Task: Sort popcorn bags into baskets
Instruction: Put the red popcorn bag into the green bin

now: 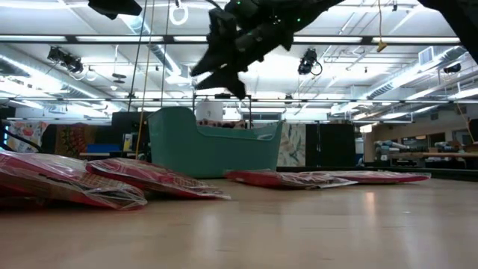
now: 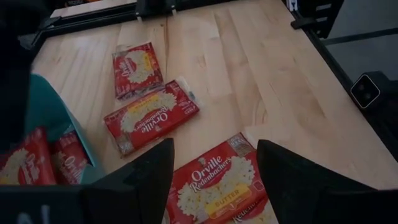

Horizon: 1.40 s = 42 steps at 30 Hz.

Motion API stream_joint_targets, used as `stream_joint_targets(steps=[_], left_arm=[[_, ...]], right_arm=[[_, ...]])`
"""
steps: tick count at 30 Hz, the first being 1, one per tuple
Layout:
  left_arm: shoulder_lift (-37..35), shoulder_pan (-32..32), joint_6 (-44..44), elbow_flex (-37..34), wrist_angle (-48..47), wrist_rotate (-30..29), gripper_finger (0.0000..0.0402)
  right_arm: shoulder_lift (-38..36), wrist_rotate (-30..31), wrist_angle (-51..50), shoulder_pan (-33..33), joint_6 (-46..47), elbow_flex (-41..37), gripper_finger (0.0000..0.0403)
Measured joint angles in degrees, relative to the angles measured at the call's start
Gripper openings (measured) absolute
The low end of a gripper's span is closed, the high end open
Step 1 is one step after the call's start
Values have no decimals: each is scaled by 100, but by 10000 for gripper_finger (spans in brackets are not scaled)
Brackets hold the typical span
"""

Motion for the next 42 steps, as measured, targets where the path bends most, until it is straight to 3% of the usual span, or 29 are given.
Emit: stream_joint_targets(steps=[4,8,15,19,25,35,42], left_arm=[[0,0,-79,0,-104,0,231],[0,0,-167,0,-244,0,231],[8,0,-204,0,-239,-2,231],[17,0,-316,0,-251,-2,231],[17,0,-475,2,-318,0,231],[17,2,-548,2,-319,-2,231],[17,2,-591,2,-318,-2,231]], right_arm=[[-469,429,-826,11,-402,10,151],[-802,1513,-2209,371,-1072,6,151],[-914,3467,-3438,1301,-725,-75,150],[-939,4222,-3373,1953,-480,-386,150],[-954,5159,-2247,2745,-33,-1172,150],[-941,5363,-189,3302,361,-2362,190],[-941,6130,-77,3722,540,-2428,198]])
